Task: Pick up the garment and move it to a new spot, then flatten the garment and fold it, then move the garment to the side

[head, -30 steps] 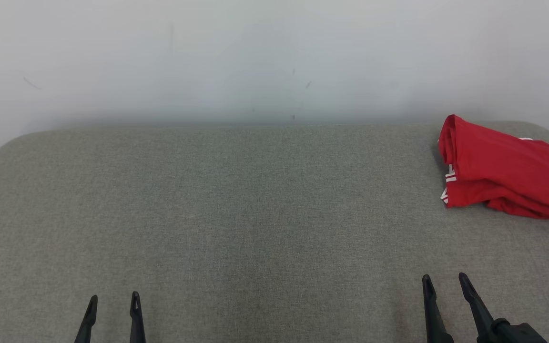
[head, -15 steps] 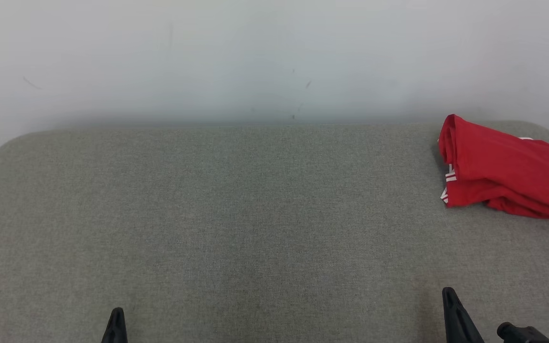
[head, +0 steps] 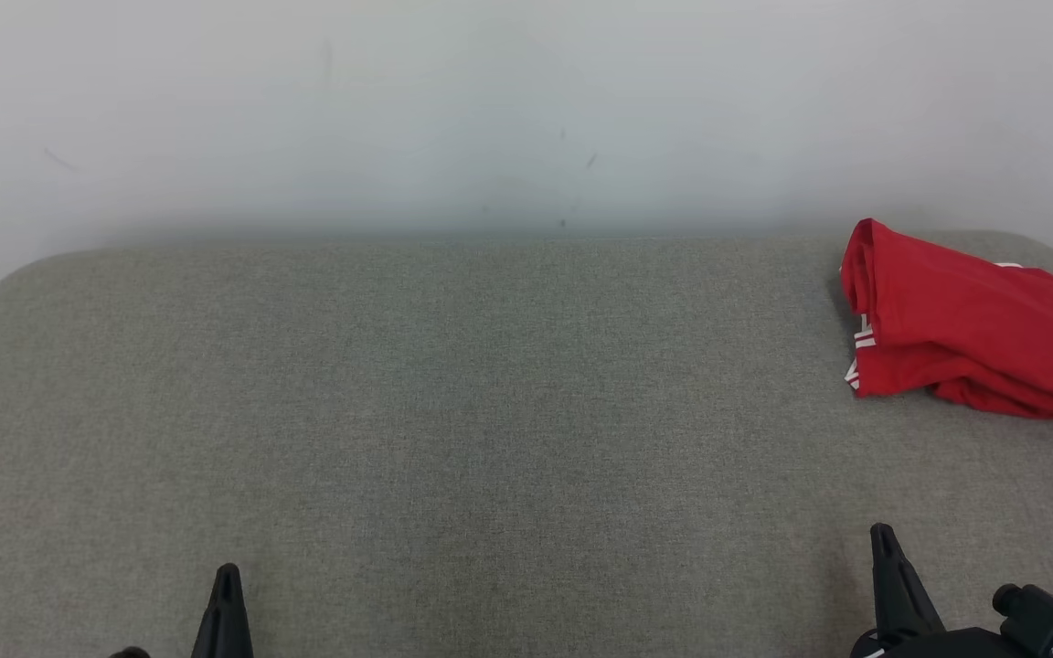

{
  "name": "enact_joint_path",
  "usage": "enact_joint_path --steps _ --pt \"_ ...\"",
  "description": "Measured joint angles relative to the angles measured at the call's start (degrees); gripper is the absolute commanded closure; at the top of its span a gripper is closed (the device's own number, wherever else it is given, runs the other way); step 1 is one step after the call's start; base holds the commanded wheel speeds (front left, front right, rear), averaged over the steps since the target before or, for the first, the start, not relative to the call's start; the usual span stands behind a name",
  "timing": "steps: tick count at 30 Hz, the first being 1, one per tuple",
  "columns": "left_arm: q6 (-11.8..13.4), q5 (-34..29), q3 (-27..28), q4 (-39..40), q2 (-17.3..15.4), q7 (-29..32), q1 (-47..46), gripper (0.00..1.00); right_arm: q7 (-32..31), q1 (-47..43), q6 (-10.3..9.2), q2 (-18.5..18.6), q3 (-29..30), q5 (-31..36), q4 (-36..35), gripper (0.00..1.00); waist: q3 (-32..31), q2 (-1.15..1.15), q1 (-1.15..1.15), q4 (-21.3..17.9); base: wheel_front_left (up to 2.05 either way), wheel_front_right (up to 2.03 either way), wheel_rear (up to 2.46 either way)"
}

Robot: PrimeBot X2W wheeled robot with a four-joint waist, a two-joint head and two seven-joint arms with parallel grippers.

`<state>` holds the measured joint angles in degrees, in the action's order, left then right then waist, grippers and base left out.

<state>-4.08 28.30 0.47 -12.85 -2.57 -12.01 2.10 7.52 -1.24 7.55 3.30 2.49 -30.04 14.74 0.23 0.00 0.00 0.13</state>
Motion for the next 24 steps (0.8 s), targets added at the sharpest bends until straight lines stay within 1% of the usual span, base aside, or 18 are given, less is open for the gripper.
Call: enact_joint_path --steps 11,22,24 --pt "-0.48 10.31 -0.48 -1.24 0.00 1.05 -2.32 1.00 -3.49 2.65 0.00 0.44 1.69 -9.81 1.57 1.00 0.03 0.00 0.00 -0.01 0.00 0.00 0.00" --pt "-0.97 19.06 -0.96 -2.36 -0.02 2.04 -4.05 1.00 -6.59 5.05 0.00 0.67 3.30 -18.19 3.13 1.00 0.06 0.00 0.00 -0.02 0.00 0.00 0.00" --pt "-1.01 21.59 -1.13 -2.57 -0.02 2.48 -4.87 1.00 -7.47 5.73 0.00 0.69 3.79 -20.49 3.59 1.00 0.06 0.00 0.00 -0.03 0.00 0.00 0.00"
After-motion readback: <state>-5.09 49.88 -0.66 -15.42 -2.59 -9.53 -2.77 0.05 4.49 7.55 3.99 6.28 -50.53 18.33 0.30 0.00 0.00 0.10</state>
